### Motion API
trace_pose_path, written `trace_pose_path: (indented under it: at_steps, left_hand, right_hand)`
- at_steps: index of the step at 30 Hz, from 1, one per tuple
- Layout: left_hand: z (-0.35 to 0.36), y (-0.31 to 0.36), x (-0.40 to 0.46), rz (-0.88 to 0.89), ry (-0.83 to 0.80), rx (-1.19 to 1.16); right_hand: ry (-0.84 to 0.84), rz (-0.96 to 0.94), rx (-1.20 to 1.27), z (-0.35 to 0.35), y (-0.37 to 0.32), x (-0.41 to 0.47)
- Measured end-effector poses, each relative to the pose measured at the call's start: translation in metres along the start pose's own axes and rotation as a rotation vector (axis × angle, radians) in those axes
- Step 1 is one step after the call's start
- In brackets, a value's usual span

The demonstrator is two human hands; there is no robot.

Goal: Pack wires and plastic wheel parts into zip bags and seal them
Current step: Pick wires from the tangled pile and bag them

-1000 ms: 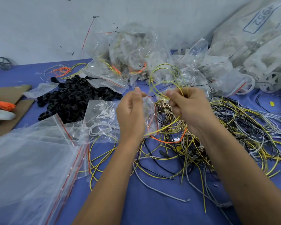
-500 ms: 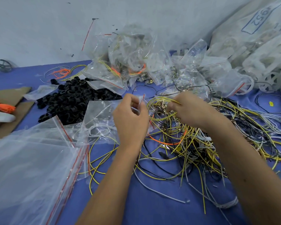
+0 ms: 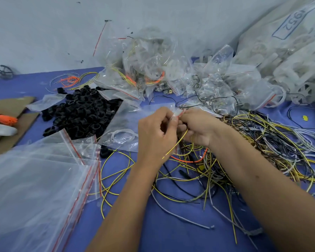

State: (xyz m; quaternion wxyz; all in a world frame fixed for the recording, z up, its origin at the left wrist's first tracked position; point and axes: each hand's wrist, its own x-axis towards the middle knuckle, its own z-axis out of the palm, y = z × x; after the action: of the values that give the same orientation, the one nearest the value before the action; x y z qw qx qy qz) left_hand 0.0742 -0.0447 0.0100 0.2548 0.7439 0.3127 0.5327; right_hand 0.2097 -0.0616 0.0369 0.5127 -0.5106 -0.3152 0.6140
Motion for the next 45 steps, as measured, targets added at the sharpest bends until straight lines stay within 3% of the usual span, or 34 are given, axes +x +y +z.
trace_pose_path:
  at_steps: [3,5,7,10,13,16,18,23,25,28,30,33,37,38,41,45]
  left_hand:
    - [0.001,-0.001,0.000,-0.069,-0.007,-0.106]
    - [0.000,0.000,0.001,-0.109,0.022,-0.206]
    - [-0.004,0.000,0.002,-0.140,0.070,-0.274]
    - [-0.009,-0.003,0.002,-0.164,0.118,-0.260]
    - [-0.010,-0.002,0.005,-0.182,0.189,-0.236]
    - [-0.013,-0.001,0.008,-0.153,0.251,-0.206]
    - [-0.015,-0.001,0.007,-0.108,0.250,-0.189]
    - [-0.016,0.009,0.009,0.043,0.213,-0.087]
    - [-0.015,0.011,0.011,0.104,0.185,-0.041]
    - [-0.014,0.011,0.009,0.121,0.191,-0.036]
    - [-0.015,0.010,0.008,0.114,0.202,-0.043]
    - [-0.017,0.006,0.009,0.064,0.226,-0.040]
    - [-0.025,-0.007,0.012,-0.075,0.307,-0.168]
    - [-0.027,-0.014,0.013,-0.114,0.314,-0.117]
    - [-0.032,-0.036,0.016,-0.329,0.213,0.036]
    - [-0.030,-0.048,0.014,-0.477,0.143,0.209]
  right_hand:
    - [-0.045,-0.055,0.218,0.004,0.005,-0.001]
    - [-0.123,-0.085,0.104,0.008,0.007,-0.006]
    - [-0.061,-0.142,-0.392,0.011,0.006,-0.010]
    - [0.215,-0.300,-1.135,0.012,-0.004,-0.013]
    - [0.433,-0.484,-1.347,0.021,-0.010,-0.019]
    - [0.528,-0.719,-1.357,0.037,-0.009,-0.027]
    - [0.423,-0.752,-1.284,0.044,-0.007,-0.028]
    - [0.070,-0.296,-0.521,0.049,-0.002,-0.015]
    - [-0.024,-0.179,-0.287,0.051,-0.004,-0.008]
    - [-0.300,-0.052,-0.005,0.053,-0.007,-0.002]
    - [-0.379,-0.006,-0.099,0.058,-0.007,0.000]
    - [-0.321,0.013,-0.390,0.056,-0.006,-0.002]
    - [-0.042,-0.178,-1.258,0.045,-0.023,-0.004]
    - [-0.002,-0.210,-1.343,0.041,-0.024,-0.006]
    - [-0.013,-0.370,-1.250,0.031,-0.023,-0.012]
    - [0.290,-0.440,-1.093,0.014,-0.017,-0.016]
